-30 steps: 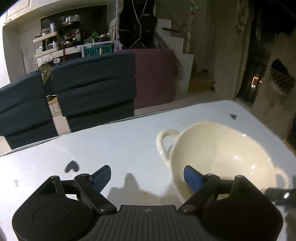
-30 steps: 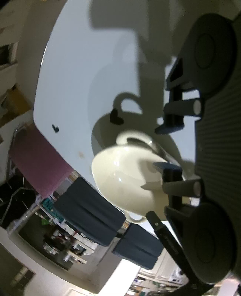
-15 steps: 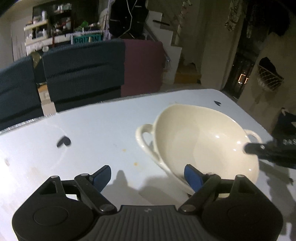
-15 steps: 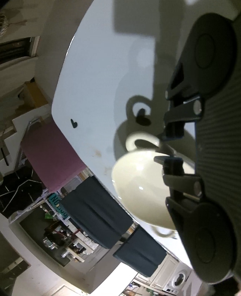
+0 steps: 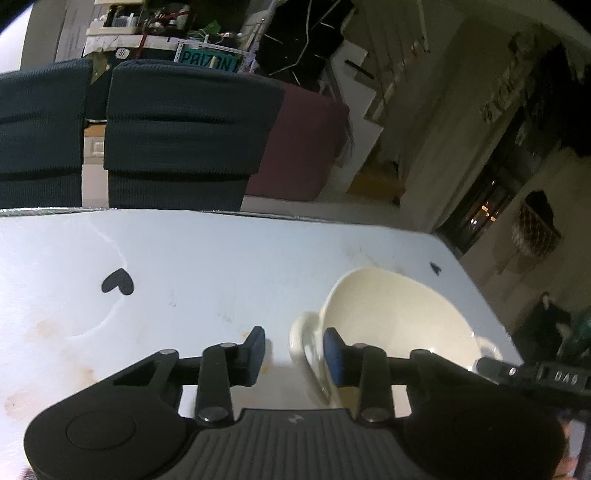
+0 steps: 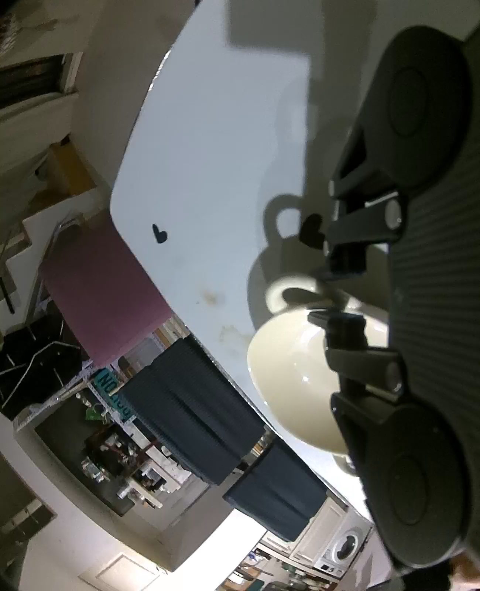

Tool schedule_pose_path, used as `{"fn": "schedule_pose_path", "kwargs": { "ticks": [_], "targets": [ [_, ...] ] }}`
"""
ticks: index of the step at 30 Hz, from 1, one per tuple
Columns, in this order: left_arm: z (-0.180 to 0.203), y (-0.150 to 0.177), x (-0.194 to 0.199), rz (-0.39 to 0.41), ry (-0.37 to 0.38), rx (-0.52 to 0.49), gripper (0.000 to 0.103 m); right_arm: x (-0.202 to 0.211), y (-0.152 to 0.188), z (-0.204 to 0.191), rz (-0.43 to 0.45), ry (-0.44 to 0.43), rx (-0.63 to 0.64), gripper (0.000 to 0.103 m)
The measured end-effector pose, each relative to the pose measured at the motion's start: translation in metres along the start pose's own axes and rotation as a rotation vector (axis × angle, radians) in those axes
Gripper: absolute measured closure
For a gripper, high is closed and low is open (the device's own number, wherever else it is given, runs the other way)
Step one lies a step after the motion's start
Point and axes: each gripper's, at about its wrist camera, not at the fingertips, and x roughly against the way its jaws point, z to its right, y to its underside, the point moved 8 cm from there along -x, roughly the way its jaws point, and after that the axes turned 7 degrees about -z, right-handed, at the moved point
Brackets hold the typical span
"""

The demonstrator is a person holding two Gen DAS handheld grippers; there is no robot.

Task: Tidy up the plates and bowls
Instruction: 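Close the left gripper on the cream bowl handle while the right gripper holds the rim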

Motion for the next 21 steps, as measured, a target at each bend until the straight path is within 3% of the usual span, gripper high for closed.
{"fn": "schedule_pose_path", "kwargs": {
  "ticks": [6, 21],
  "targets": [
    [0.005, 0.000, -0.006, -0.018, 0.031, 0.005, 0.082, -0.004, -0.001, -0.003, -0.009, -0.006, -0.009, 0.079],
    [-0.001, 0.004, -0.021, -0.092, 0.080, 0.064, 0.084, -0.007, -0.001, -0.011, -0.019, 0.048, 0.082, 0.079]
  ]
}}
